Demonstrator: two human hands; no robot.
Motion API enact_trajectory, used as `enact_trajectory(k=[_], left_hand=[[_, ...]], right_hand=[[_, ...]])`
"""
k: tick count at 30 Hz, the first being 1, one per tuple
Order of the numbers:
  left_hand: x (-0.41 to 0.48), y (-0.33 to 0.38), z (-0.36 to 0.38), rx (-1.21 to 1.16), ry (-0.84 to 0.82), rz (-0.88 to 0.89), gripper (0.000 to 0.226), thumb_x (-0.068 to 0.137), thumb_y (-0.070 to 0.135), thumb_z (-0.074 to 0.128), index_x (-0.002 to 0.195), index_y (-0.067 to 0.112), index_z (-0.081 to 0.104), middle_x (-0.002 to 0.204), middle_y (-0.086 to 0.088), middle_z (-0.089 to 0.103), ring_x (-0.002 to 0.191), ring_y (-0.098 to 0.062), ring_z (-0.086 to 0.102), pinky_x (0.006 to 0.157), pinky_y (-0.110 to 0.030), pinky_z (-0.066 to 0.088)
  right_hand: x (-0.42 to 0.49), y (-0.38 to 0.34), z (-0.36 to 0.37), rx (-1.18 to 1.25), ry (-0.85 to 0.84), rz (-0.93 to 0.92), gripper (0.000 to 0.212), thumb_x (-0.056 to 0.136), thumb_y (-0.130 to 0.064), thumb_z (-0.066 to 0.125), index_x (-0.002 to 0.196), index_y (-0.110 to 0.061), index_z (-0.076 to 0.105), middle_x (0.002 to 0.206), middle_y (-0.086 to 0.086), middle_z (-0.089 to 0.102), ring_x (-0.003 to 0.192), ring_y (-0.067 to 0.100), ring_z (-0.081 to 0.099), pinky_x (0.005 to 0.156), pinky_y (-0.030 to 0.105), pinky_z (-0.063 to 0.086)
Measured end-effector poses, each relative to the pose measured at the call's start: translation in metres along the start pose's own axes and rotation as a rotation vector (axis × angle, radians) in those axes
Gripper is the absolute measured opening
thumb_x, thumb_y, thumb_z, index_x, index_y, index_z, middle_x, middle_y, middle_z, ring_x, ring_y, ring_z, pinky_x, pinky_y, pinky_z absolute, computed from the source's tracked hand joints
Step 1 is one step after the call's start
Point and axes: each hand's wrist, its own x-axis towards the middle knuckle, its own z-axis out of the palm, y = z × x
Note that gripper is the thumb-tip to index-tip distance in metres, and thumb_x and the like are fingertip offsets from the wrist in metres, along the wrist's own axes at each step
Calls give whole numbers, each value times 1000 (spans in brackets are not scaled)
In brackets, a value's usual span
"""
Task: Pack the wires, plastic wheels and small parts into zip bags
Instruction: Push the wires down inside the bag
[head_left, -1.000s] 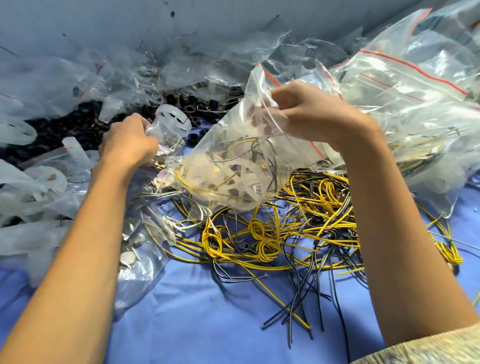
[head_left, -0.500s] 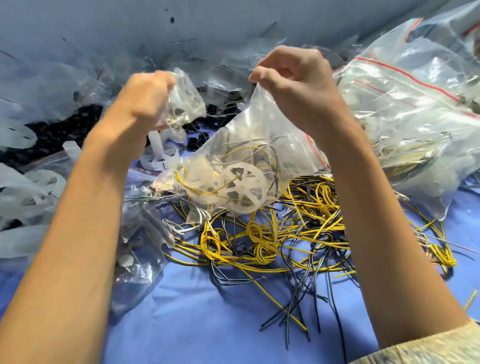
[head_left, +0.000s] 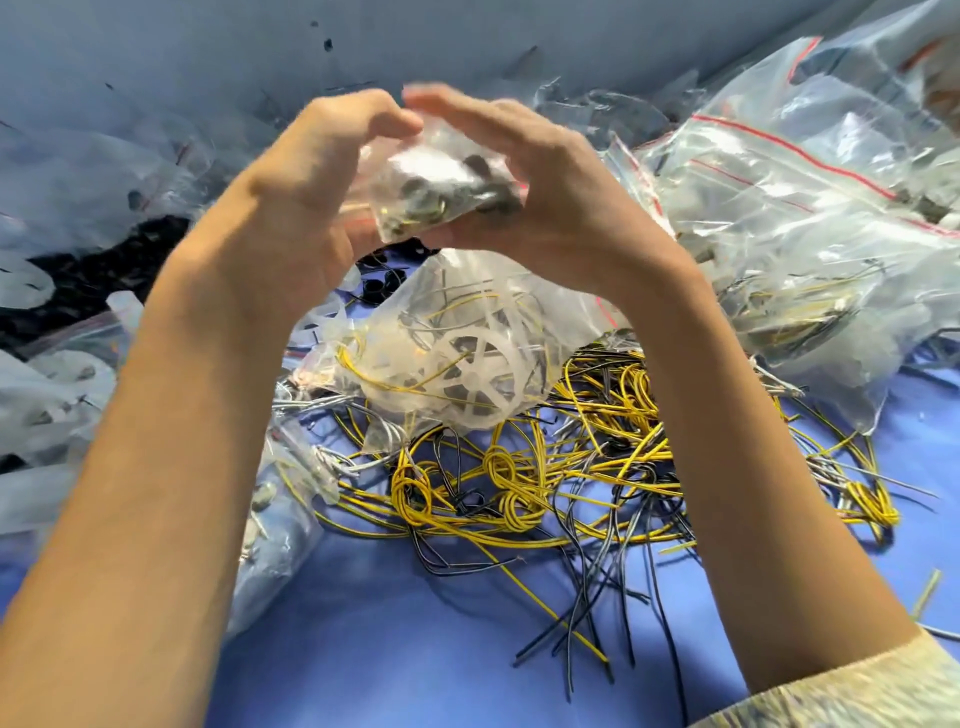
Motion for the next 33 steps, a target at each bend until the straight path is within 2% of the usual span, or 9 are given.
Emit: enact_trajectory(k=[5,7,10,14,17,20,26,30,33], left_hand=[[-3,-3,3,-15,-83,108,50,99,39,28,107,0,59,97,-12,70,88,-23,68,72,-28,53],[0,-6,6,65,-102,114,60,99,44,20,114,0,58,95,-8,70,92,-23,67,81,-34,52],[10,-11,14,187,6,101,43,99,36,24,96,11,58,89,-3,63,91,-18,60,91,-40,45],[15,-26,23,542,-103,219,19,90,17,45,99,21,62,102,5,65,98,-7,58,91,-29,45],[8,-37,29,766,-274,408,41,73,15,49,112,18,60,104,20,53,96,6,49,88,-5,36],[6,-41,32,884,-212,490,52,69,24,50,119,14,54,97,31,31,102,6,29,81,9,17],[10,-41,20,1022,-205,532,45,71,29,43,107,12,65,122,14,49,110,-1,26,85,7,13],[7,-38,18,921,-165,480,24,69,24,46,84,25,65,99,11,59,105,-4,38,82,2,25],[5,-36,17,908,-115,472,19,70,23,50,77,15,67,85,0,61,89,-5,47,79,-15,37]], right_hand=[[-1,-3,-2,124,27,68,38,88,-25,65,121,-11,54,104,6,64,93,29,64,82,44,54],[-1,-4,-7,242,45,128,21,96,-29,52,103,-9,53,88,9,59,75,24,67,76,46,57],[2,-6,-17,515,104,313,26,99,-29,47,91,-5,55,83,15,55,56,12,66,72,41,60],[3,-5,-24,651,182,485,18,94,-21,51,83,-8,54,76,12,55,49,16,62,69,41,60],[-1,-4,-25,792,138,487,14,95,-21,51,86,-11,56,66,5,57,55,17,61,67,36,59],[-3,-1,-29,884,94,473,20,96,-14,47,80,-7,57,59,5,61,53,16,61,63,35,58],[-3,9,-26,777,51,451,31,87,10,39,97,-13,57,73,0,67,63,18,70,57,34,57],[-3,12,-19,517,1,479,24,94,0,47,85,-19,58,73,-3,60,56,2,62,53,23,53],[-3,14,-13,428,-42,480,14,97,-9,47,91,-11,59,74,8,52,49,3,51,49,19,49]])
